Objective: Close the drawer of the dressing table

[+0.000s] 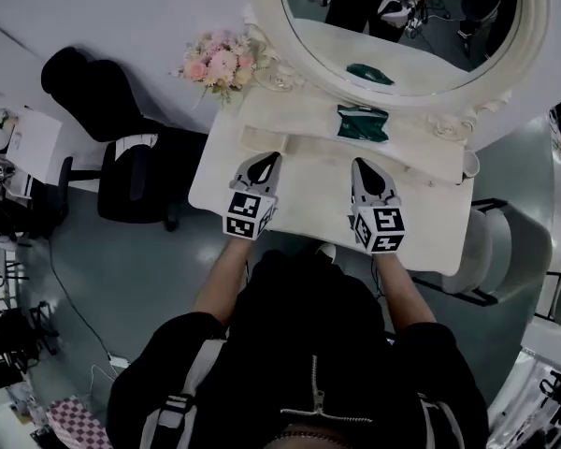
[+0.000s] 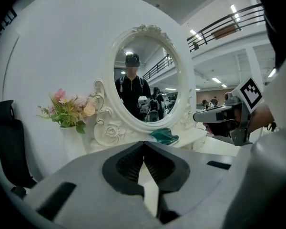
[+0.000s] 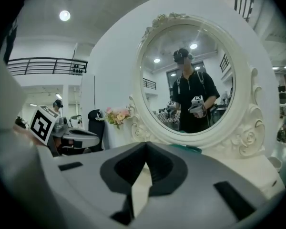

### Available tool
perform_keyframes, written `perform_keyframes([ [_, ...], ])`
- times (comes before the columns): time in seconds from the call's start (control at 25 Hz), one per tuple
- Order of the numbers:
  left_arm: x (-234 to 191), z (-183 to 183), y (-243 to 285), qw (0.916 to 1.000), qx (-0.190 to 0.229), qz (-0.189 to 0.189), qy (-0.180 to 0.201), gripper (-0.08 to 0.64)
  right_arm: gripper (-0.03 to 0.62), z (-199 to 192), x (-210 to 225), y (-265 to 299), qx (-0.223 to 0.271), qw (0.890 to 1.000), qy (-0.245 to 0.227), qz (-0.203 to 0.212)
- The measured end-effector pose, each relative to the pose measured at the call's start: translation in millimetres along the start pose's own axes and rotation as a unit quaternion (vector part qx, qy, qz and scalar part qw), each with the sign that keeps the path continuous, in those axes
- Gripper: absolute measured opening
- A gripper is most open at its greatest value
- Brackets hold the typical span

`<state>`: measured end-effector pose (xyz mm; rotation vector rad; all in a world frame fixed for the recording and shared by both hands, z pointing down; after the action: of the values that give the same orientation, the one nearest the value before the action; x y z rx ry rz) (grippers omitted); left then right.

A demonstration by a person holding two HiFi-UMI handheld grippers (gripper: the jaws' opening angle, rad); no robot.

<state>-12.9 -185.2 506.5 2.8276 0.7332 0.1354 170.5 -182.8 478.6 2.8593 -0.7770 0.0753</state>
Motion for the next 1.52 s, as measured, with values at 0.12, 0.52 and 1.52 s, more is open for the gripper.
perform_keyframes([
  [0.12,-8.4,-6.6,-1.4,0.9999,-0.005,0.015,-0.007,0.003,0.002,-2.1,1.3,8.7,-0.002,1.000,0.002,0.008],
  [0.52,-35.2,-18.0,3.0,0.9996,-0.015,0.020,-0.012,0.003,0.002,-1.9,-2.8,32.2,-0.008,1.000,0.007,0.010],
  [1.52,-88.0,-192.0,14.0,0.9664,-0.191,0.055,-0.162,0.158,0.002,-31.7,-8.2,40.1,-0.060,0.998,0.001,-0.034],
])
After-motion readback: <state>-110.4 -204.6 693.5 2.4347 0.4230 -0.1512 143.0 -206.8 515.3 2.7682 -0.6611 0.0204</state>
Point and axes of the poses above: the fingertips, and each gripper's own axes: y forward along the fingers, x to its right, z out of its top, the point moved 1 cm from there along -y, backward along the fingers, and after that the axes turned 4 degrees about x, right-handed, at the moved point
